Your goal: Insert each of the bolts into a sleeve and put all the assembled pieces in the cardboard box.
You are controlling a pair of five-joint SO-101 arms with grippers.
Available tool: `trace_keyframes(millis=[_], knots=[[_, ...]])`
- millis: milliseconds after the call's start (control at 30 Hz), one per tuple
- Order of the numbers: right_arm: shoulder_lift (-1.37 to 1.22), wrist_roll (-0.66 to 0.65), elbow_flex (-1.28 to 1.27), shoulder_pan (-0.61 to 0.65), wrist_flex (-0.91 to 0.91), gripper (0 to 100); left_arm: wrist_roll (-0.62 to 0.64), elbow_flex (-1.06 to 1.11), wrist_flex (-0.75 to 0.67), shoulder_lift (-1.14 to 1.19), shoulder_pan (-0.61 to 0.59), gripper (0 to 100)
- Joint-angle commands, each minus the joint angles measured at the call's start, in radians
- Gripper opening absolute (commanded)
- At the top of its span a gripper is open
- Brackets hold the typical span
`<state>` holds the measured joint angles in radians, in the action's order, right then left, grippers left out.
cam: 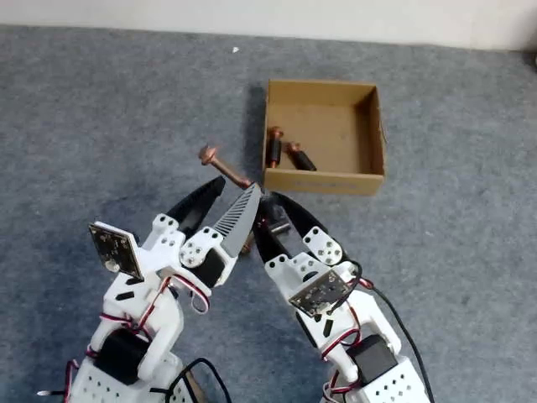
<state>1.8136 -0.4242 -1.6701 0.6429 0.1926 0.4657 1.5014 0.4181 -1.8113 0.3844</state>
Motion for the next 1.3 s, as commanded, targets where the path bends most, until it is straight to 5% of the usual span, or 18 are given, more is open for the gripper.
trace_keyframes(millis=[0,1267], knots=[[0.024,-0.005,-0.119,0.013,-0.024,0.5,0.011,0.015,-0.109,-0.010,-0.041,20],[0.025,-0.006,-0.116,0.064,0.015,0.5,0.060,0.047,-0.137,-0.010,-0.120,20]])
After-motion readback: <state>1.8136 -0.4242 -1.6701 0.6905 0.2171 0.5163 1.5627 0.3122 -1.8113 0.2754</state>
